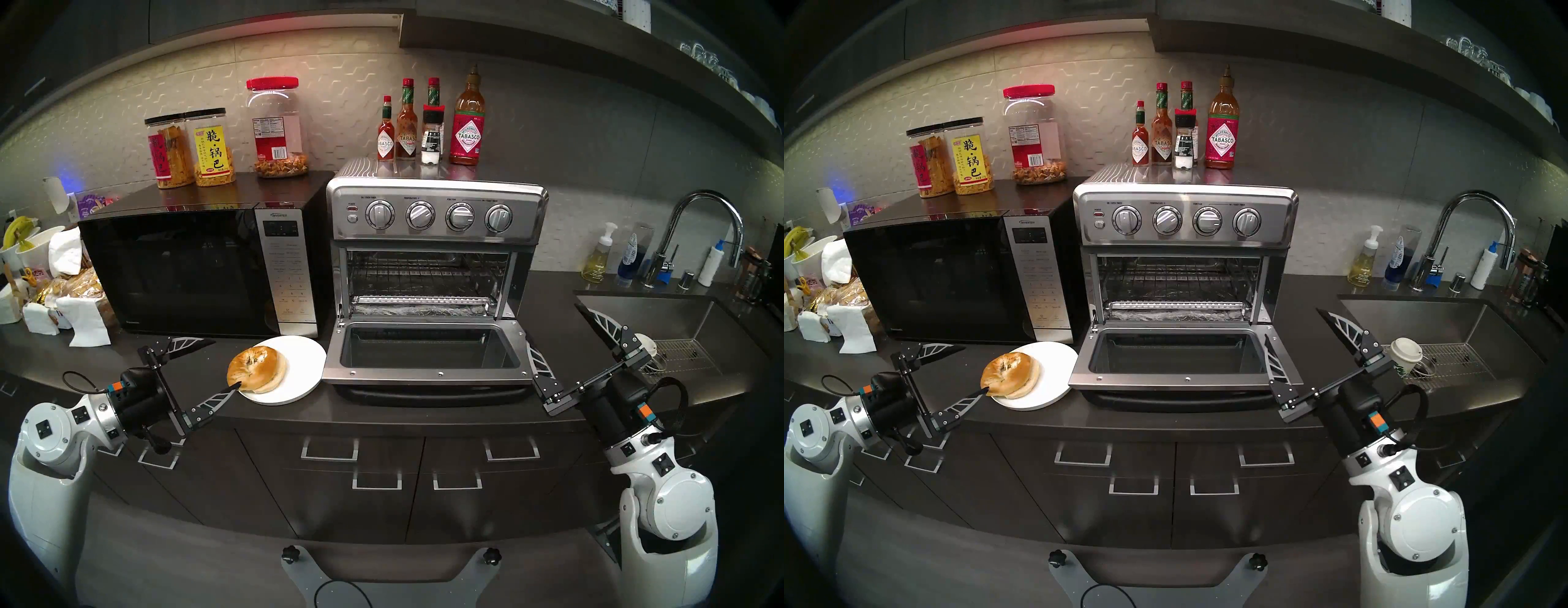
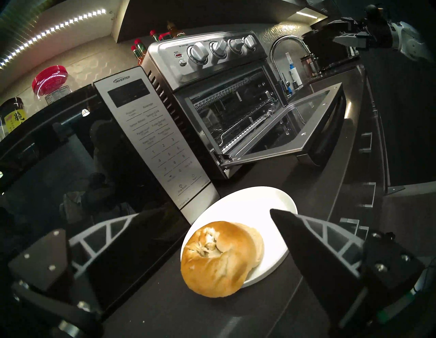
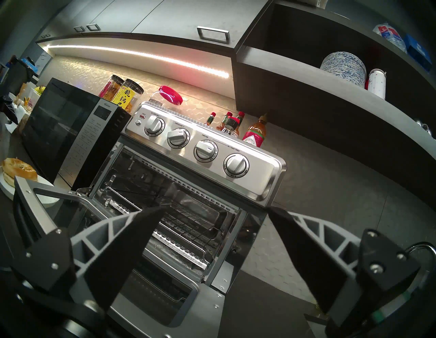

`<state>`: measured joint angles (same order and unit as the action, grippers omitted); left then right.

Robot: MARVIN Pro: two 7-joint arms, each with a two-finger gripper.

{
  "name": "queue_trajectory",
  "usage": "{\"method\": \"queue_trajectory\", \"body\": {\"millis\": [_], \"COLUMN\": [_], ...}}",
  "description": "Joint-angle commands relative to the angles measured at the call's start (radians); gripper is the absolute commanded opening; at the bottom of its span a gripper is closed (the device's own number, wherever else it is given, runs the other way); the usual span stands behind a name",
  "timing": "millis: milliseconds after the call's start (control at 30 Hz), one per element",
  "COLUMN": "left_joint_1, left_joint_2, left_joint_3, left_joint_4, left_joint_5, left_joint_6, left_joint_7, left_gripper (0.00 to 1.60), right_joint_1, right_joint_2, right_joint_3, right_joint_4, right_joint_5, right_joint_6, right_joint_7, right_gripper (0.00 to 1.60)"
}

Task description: Open the oven and place the bagel inside on the rack

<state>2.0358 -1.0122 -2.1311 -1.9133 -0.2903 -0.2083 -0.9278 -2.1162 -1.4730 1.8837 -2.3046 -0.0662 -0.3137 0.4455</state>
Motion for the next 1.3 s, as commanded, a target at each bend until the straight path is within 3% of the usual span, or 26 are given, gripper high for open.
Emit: {"method": "queue_trajectory", "body": {"millis": [0, 400, 733, 1267], "left_joint_1": [-0.004, 0.012, 0.032, 0.047], "left_joint_2": [0.01, 0.026, 0.018, 0.015], "left_joint_3": [-0.007, -0.033, -0.046, -0.072], "left_joint_4": [-0.001, 0.003, 0.005, -0.019], "left_joint_5": [0.018, 0.115, 0.14, 0.298], "left_joint_6": [-0.018, -0.061, -0.076, -0.14], "left_joint_7": [0.0, 0.0, -0.008, 0.043], "left_gripper": [1.6, 1.6, 1.6, 1.6], "right_joint_1": [0.005, 0.005, 0.005, 0.005], "right_joint_2": [0.003, 0.003, 0.003, 0.003], "right_joint_3": [-0.001, -0.001, -0.001, -0.001], "right_joint_4": [-0.022, -0.022, -0.022, -0.022], "right_joint_5": [0.006, 0.006, 0.006, 0.005], "right_joint_6": [-0.006, -0.006, -0.006, -0.006], "right_joint_7": [0.002, 0.002, 0.002, 0.002], "right_gripper": [1.6, 1.6, 1.6, 1.6]}}
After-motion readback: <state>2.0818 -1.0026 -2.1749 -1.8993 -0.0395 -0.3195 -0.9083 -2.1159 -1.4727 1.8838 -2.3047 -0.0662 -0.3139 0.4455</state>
